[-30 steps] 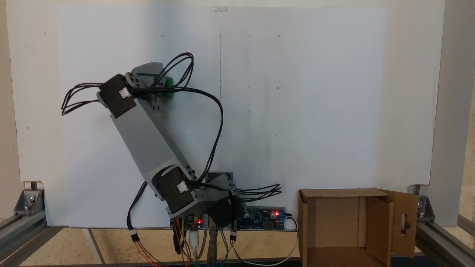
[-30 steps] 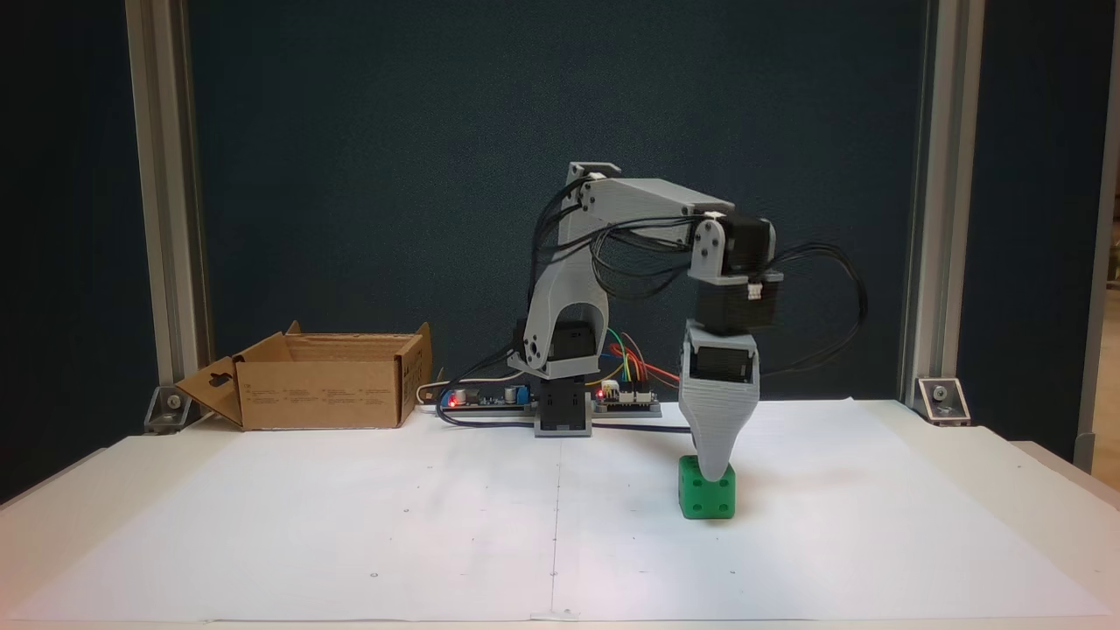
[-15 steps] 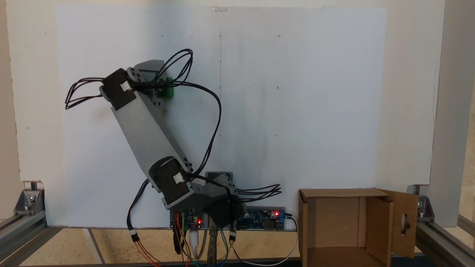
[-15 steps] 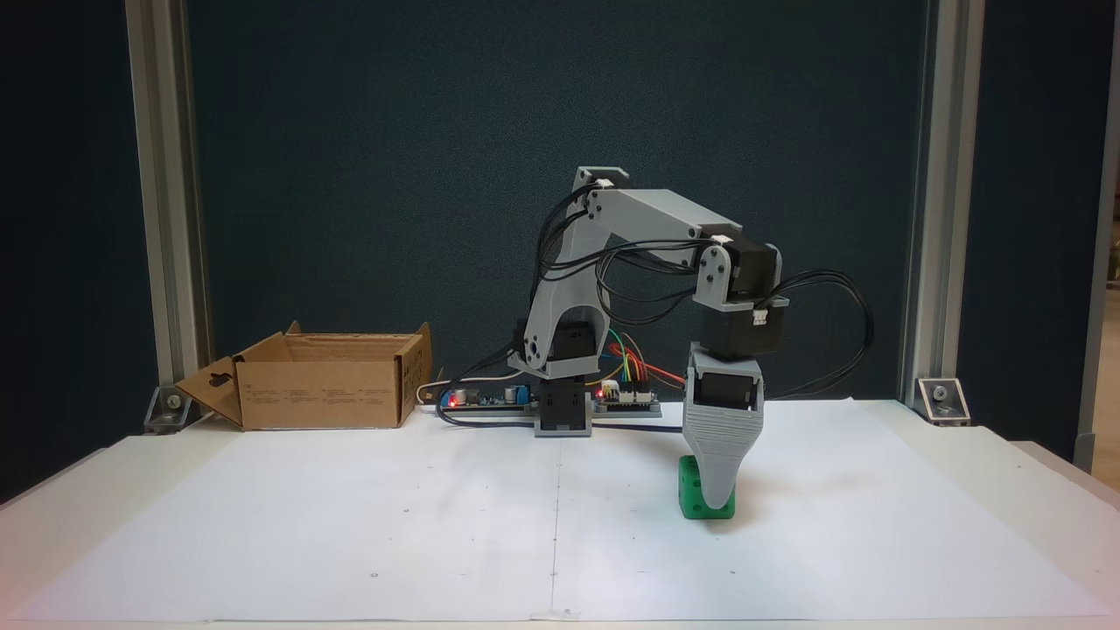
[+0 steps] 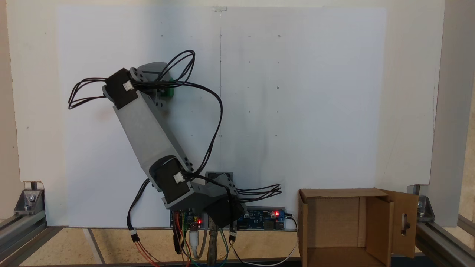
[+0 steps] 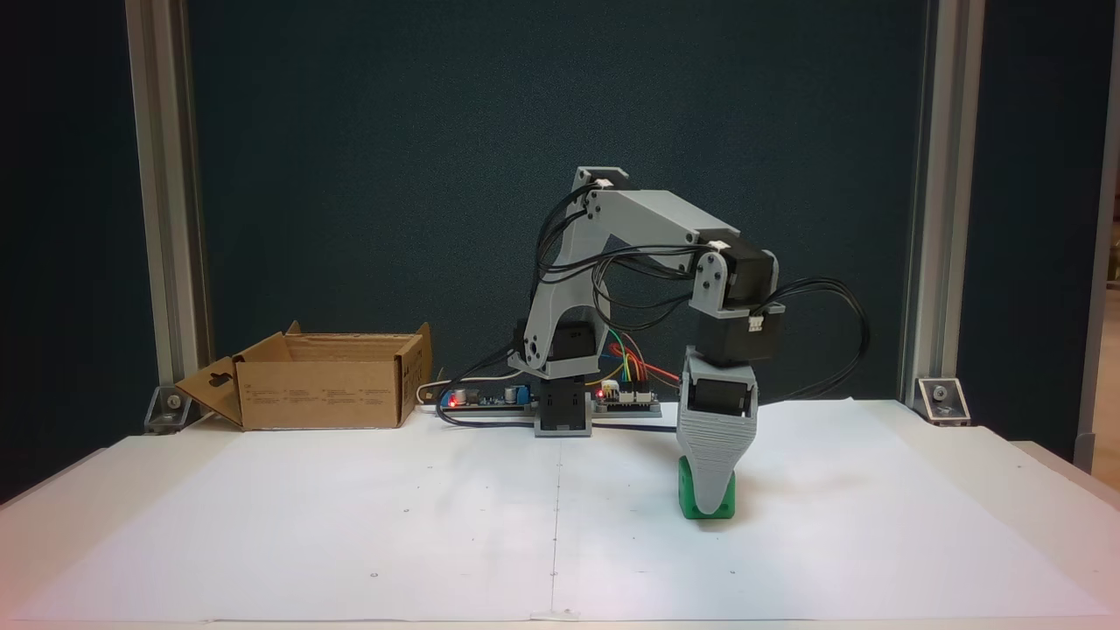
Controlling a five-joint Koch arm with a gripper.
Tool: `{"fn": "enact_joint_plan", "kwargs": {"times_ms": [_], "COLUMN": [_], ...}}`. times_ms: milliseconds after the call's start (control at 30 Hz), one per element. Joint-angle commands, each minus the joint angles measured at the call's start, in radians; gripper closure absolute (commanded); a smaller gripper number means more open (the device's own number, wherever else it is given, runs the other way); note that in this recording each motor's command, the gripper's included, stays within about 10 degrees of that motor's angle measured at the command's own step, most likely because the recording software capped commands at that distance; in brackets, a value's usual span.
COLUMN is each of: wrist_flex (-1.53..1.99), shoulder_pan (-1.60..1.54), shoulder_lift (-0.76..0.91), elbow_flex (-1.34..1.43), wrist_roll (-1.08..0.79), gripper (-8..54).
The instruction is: Grasp a green dice and put it in the bin.
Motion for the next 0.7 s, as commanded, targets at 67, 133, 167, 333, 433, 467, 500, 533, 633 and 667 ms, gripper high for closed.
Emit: {"fn": "enact_joint_plan", "kwargs": {"times_ms": [67, 133, 167, 333, 433, 467, 500, 533, 633, 667], "wrist_flex": [0.002, 0.002, 0.002, 0.000, -0.002, -0.002, -0.005, -0.008, -0.017, -0.020], "shoulder_pan": [0.003, 0.006, 0.008, 0.014, 0.014, 0.014, 0.014, 0.014, 0.014, 0.014], "shoulder_lift": [0.002, 0.000, 0.000, 0.000, 0.000, 0.000, 0.000, 0.000, -0.002, -0.003], "elbow_flex": [-0.015, -0.015, -0.015, -0.015, -0.015, -0.015, -0.015, -0.015, -0.015, -0.015], "wrist_roll": [0.067, 0.067, 0.067, 0.067, 0.067, 0.067, 0.067, 0.067, 0.067, 0.067], "gripper": [3.4, 3.4, 3.4, 3.4, 4.6, 5.2, 5.8, 6.8, 7.3, 8.4]}}
